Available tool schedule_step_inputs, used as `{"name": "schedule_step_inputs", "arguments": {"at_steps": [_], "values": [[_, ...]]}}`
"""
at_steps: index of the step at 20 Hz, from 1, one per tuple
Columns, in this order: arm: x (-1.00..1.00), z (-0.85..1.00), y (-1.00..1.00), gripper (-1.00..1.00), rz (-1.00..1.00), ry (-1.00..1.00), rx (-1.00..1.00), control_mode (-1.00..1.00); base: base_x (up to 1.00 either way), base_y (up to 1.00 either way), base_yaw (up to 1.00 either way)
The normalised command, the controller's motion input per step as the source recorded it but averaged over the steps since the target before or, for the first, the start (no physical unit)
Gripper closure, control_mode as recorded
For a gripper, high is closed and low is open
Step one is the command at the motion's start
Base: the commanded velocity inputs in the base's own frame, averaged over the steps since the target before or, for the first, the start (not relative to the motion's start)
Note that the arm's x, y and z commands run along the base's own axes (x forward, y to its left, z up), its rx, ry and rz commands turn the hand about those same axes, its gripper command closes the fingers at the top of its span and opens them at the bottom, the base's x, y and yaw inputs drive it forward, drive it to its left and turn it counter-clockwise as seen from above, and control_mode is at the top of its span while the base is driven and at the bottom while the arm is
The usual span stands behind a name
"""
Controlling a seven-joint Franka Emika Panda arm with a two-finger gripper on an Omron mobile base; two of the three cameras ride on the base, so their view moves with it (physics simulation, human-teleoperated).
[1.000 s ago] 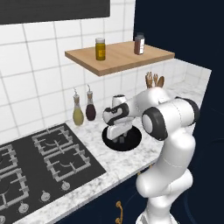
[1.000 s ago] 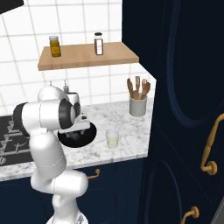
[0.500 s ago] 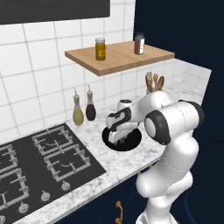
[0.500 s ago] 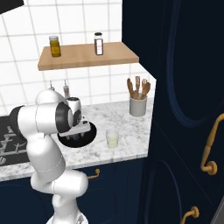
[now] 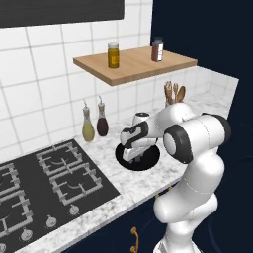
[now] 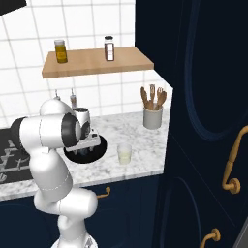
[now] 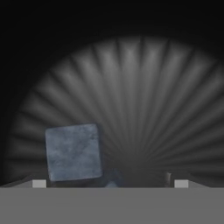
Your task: Grab a lemon wedge from the fridge and one ice cube from the ice bowl, and put them in the glass of lemonade.
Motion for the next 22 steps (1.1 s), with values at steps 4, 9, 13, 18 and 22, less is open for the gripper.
{"name": "schedule_step_inputs", "arguments": {"at_steps": [4, 9, 13, 18, 22], "values": [[0.0, -0.01, 0.0, -1.0, 0.0, 0.0, 0.0, -1.0, 0.0, 0.0, 0.0], [0.0, 0.0, 0.0, -1.0, 0.0, 0.0, 0.0, -1.0, 0.0, 0.0, 0.0], [-0.09, -0.04, 0.0, -1.0, 0.0, -0.01, 0.0, -1.0, 0.0, 0.0, 0.0], [-0.09, 0.0, -0.04, -1.0, 0.0, -0.03, 0.0, -1.0, 0.0, 0.0, 0.0], [0.0, -0.09, -0.09, -1.0, 0.0, -0.01, 0.03, -1.0, 0.0, 0.0, 0.0]]}}
